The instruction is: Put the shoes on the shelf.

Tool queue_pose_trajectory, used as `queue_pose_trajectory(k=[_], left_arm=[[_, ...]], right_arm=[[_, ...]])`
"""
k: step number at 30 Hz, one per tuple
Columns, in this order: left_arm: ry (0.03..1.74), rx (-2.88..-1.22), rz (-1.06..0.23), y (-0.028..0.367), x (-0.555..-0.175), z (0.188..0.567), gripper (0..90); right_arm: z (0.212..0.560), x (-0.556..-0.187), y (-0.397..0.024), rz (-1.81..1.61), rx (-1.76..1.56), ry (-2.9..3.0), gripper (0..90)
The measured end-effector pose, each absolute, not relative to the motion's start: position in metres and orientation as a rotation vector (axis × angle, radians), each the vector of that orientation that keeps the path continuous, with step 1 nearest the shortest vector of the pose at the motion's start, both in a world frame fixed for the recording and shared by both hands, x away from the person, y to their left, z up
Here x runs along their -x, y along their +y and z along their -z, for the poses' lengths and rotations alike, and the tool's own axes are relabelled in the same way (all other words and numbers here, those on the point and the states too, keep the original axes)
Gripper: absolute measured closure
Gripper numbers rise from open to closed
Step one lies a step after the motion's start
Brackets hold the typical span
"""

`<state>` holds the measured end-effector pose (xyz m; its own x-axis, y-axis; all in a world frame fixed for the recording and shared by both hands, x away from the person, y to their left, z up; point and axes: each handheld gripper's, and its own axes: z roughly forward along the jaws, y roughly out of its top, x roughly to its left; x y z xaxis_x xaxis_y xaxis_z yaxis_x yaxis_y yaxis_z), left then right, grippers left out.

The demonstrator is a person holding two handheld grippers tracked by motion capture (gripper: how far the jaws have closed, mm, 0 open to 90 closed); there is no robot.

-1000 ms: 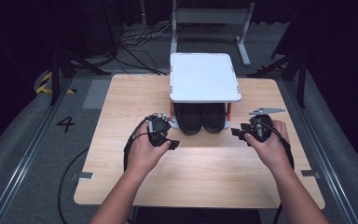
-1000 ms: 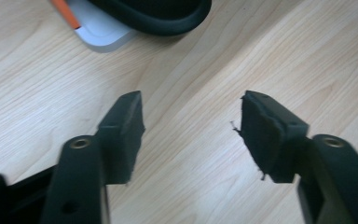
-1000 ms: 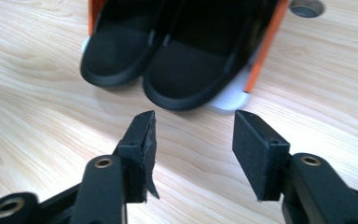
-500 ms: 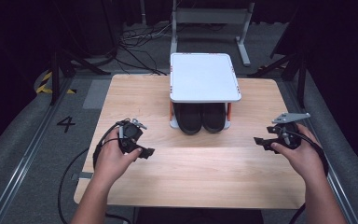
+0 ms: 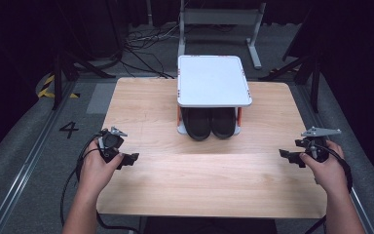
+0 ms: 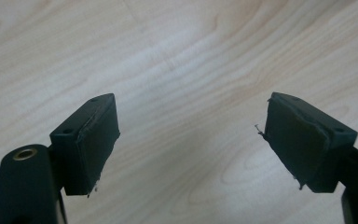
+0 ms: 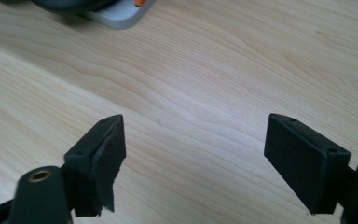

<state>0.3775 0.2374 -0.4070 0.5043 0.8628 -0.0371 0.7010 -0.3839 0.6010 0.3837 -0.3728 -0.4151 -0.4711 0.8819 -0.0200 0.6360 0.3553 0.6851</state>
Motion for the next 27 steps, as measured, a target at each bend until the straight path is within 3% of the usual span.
queue_pose_trajectory(k=[10,11,15,27], left_arm=[[1.347,-2.166,-0.478,0.249,-0.382,0.428,21.1],[1.352,-2.094,-0.533,0.249,-0.385,0.432,22.2],[1.363,-2.055,-0.551,0.251,-0.388,0.439,23.1],[1.404,-2.089,-0.505,0.257,-0.393,0.454,20.4]], right_arm=[[0.448,-0.396,-0.389,-0.953,-1.344,2.200,18.9],[0.450,-0.397,-0.390,-0.942,-1.324,2.211,19.0],[0.458,-0.399,-0.391,-0.935,-1.292,2.231,18.9],[0.476,-0.405,-0.391,-0.932,-1.319,2.172,18.1]])
